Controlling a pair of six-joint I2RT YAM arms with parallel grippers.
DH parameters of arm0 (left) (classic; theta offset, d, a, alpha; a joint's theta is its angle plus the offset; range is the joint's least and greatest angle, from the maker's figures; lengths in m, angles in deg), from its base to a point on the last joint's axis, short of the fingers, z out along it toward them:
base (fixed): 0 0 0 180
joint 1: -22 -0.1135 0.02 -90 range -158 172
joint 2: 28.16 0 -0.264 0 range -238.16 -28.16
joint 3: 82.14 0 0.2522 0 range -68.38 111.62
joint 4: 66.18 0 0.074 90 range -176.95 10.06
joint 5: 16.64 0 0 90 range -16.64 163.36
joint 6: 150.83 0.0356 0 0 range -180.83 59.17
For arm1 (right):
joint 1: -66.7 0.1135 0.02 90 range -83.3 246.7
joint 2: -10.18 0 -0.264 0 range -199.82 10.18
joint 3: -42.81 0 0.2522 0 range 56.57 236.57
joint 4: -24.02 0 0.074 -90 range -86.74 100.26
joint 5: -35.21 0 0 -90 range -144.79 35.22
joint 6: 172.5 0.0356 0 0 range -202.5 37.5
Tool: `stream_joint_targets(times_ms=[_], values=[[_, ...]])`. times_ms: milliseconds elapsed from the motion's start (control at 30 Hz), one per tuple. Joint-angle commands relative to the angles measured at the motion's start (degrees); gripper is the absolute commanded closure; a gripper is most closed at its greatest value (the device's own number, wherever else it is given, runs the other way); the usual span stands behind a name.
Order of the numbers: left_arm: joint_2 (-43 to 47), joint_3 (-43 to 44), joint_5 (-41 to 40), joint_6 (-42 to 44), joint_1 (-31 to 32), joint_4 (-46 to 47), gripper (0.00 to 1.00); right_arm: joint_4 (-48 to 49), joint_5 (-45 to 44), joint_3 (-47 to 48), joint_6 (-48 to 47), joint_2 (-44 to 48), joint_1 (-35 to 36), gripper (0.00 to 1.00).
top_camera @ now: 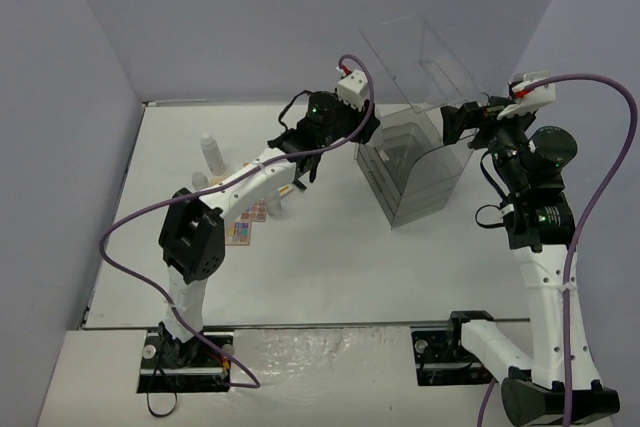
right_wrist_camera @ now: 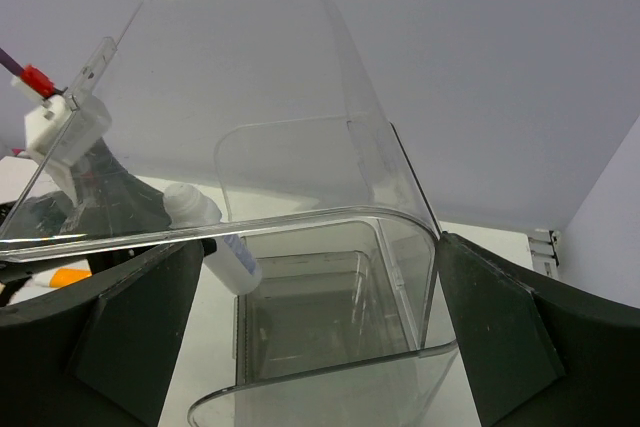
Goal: Organize the makeup
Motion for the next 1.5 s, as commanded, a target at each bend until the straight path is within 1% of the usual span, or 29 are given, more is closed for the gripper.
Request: stream_joint_targets(times_ms=[0,300,633,1133,1467], values=[[2.18,5.35,0.62,-1.12,0.83,10.65,0.96,6.56,1.27,-0.22,0.68,0.15,0.93,0.0],[0.14,4.61,-1.82,-1.89,1.38,14.83,0.96,6.56,0.54,-0.16,0.85,-0.11,1.39,0.0],[-0.53,4.18,-2.36,-2.25,1.47,16.2,0.96,6.64,-0.03,1.84,1.45,-1.14,1.66,0.0],[-2.53,3.84,-2.14,-1.81,1.47,16.01,0.96,6.71,-2.5,4.0,2.43,-1.84,1.6,0.0],[-5.91,7.53,-1.79,-1.03,1.66,13.39,0.96,6.71,-2.94,4.04,2.26,-1.78,1.66,0.0]])
